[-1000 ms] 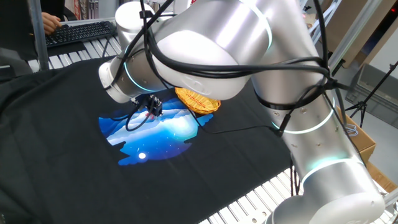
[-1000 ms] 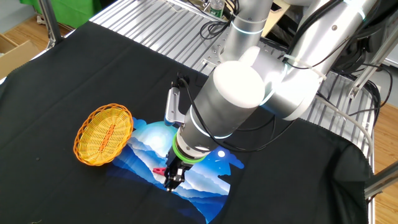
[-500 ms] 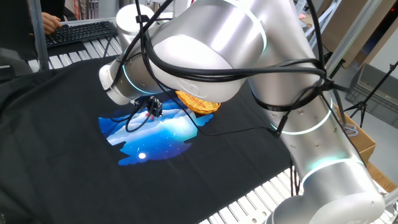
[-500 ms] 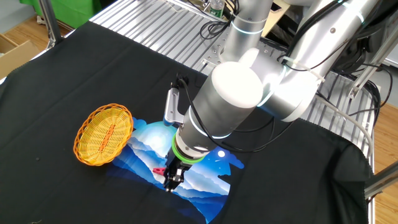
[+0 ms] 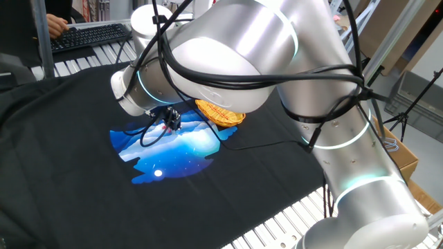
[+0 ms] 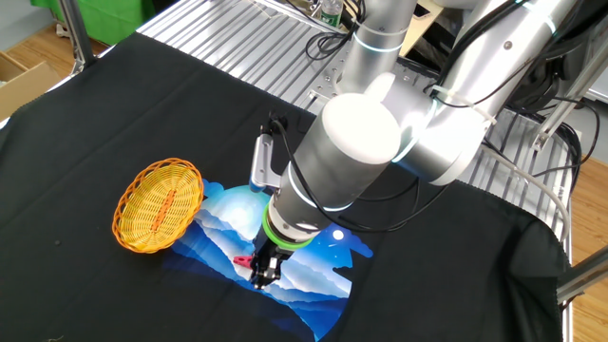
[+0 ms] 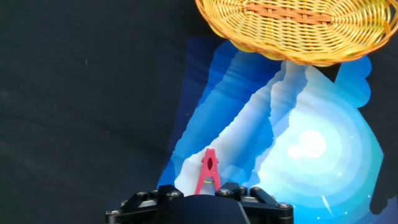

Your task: Use a clamp

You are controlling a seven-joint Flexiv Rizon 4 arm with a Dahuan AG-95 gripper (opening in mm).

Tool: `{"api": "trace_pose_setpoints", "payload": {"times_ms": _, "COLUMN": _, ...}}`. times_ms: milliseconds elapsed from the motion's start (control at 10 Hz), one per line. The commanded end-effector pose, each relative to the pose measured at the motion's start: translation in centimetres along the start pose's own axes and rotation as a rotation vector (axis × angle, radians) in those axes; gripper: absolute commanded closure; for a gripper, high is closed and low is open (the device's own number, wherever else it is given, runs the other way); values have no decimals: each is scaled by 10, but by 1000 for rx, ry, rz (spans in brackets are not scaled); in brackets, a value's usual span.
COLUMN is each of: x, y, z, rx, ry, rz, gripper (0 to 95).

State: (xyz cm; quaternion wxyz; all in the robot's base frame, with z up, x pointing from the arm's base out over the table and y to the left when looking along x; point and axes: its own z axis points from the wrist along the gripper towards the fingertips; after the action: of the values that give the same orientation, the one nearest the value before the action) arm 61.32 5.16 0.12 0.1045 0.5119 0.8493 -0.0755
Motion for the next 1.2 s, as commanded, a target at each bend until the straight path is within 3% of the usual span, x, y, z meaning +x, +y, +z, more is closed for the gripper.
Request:
{"api": "trace_pose_setpoints", "payload": {"times_ms": 100, "x": 0, "y": -1, "z": 0, "rx": 1, "ry": 2, "rz": -4, "gripper": 570}}
{"api": "trace_pose_setpoints", "payload": {"times_ms": 800, "x": 1, "y": -1, "z": 0, "rx": 5, "ry": -2, "rz": -3, "gripper": 570}}
{"api": "trace_pose_setpoints", "payload": {"times_ms": 900, "x": 1, "y": -1, "z": 0, "rx": 5, "ry": -3, "rz": -3, "gripper": 760}}
{"api": "trace_pose_setpoints", "payload": {"times_ms": 1200, "x": 2, "y": -1, "z": -2, "rx": 8, "ry": -7, "rz": -3, "gripper": 760}}
